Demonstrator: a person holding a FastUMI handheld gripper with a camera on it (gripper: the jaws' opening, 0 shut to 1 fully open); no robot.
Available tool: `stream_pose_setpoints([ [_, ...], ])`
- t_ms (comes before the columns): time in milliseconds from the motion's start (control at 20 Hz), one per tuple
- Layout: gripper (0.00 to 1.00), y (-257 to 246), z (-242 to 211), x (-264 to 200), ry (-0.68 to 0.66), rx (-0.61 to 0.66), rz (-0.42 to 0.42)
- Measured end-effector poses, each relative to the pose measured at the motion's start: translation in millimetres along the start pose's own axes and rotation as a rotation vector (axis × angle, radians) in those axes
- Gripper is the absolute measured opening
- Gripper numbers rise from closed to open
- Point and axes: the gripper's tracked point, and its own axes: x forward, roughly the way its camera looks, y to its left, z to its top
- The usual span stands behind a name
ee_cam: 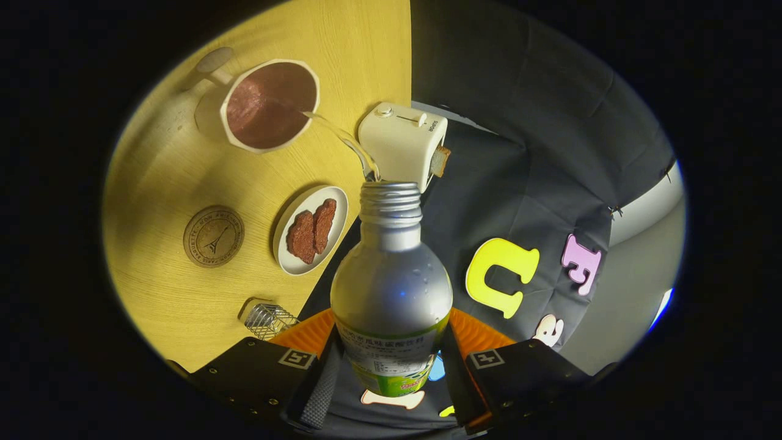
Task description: Take the bottle from table, then pour the juice into the cup, finally place the bottle on the coaster
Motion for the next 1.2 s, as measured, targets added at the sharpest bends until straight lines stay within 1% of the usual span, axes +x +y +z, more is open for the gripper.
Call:
stream_pose_setpoints([
  [550,0.76,4,11,2,-0.017,-0.050,0.005],
  [1200,0.76,4,21,1,-0.030,-0.071,-0.005],
])
